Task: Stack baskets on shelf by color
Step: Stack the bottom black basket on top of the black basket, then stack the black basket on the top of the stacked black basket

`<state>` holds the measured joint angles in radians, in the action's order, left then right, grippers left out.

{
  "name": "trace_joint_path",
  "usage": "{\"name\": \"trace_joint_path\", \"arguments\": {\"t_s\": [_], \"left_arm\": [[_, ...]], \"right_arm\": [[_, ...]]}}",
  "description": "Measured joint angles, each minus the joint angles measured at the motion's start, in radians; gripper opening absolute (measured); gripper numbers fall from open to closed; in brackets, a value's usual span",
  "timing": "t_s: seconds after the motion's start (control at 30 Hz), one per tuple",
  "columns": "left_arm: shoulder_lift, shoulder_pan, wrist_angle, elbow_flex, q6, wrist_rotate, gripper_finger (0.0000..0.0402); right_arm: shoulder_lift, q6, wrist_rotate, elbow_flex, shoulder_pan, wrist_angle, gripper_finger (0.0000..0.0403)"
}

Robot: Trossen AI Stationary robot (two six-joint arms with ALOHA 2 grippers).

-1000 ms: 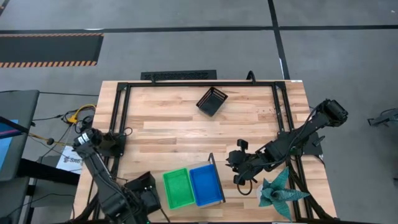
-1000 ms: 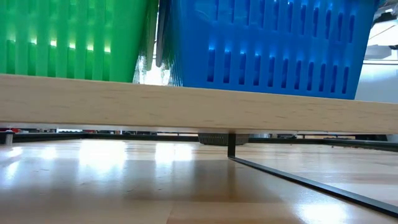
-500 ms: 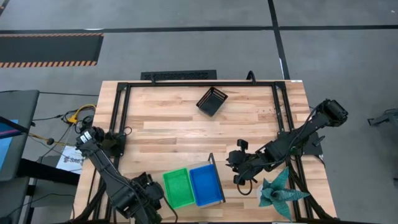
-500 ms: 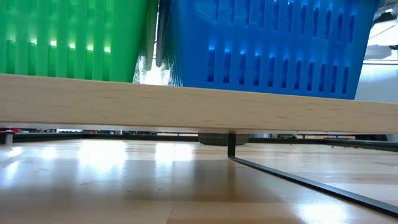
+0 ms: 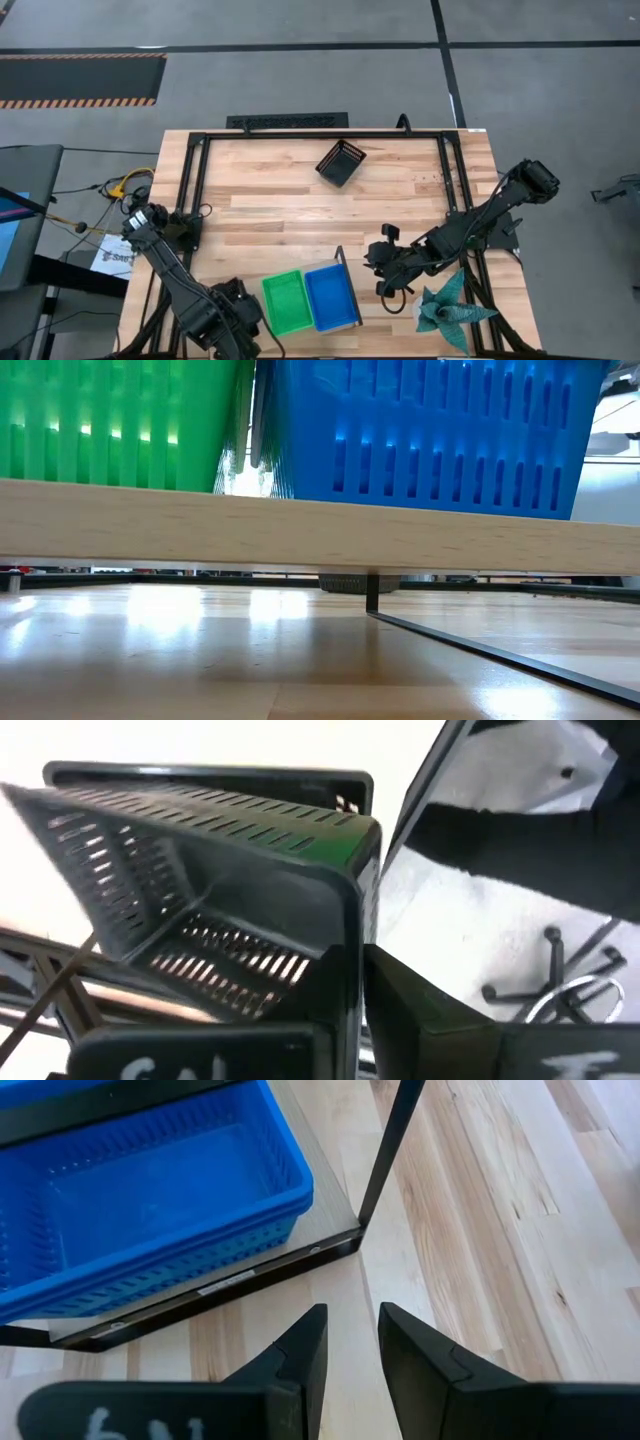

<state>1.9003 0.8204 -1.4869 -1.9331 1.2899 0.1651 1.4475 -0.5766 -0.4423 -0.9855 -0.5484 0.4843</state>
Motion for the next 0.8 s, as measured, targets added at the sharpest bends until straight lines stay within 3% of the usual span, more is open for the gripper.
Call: {"name": "trace_joint_path", "arguments": {"t_s": [0.5,0.6,0.8], "left_arm": [[0.000,-0.007,-0.022,0.000,-0.017,-0.013,0.0095],[0.000,-0.010,-0.032,0.000,-0.061,-0.162,0.0094],[0.000,-0.081,-0.082,0.000,-0.240,-0.711,0.0087]], "right_arm": [[0.000,0.000,0.000,0.000,0.000,0.006,0.0118],[0.000,0.000,0.000,0.000,-0.001,0.008,0.0118],[0.000,-0.017,0.000,0.000,-0.001,0.011,0.0118]]}}
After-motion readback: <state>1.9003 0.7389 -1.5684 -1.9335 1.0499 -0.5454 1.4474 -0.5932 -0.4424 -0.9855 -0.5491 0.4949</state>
